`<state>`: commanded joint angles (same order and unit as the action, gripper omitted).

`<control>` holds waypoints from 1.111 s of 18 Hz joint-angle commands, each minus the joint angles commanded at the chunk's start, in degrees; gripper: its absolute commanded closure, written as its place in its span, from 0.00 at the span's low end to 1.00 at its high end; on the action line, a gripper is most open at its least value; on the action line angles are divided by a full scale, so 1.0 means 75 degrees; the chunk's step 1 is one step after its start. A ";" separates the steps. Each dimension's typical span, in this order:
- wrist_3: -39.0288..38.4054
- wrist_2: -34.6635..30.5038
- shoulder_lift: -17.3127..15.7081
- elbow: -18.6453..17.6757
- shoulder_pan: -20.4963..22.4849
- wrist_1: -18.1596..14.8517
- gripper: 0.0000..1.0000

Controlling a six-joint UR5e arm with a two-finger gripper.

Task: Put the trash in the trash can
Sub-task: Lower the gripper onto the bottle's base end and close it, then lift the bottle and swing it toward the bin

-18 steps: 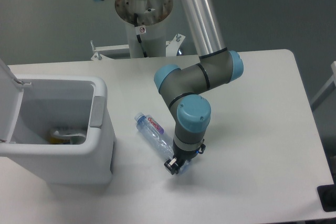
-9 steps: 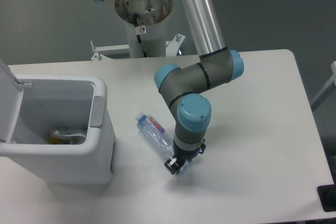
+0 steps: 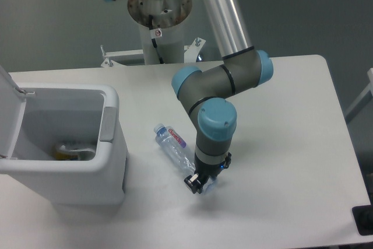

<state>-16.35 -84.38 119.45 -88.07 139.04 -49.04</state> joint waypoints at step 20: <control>-0.0117 0.0808 -0.1558 0.2333 0.0365 0.0750 0.43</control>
<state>-17.23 -78.31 107.76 -70.58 141.77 -43.42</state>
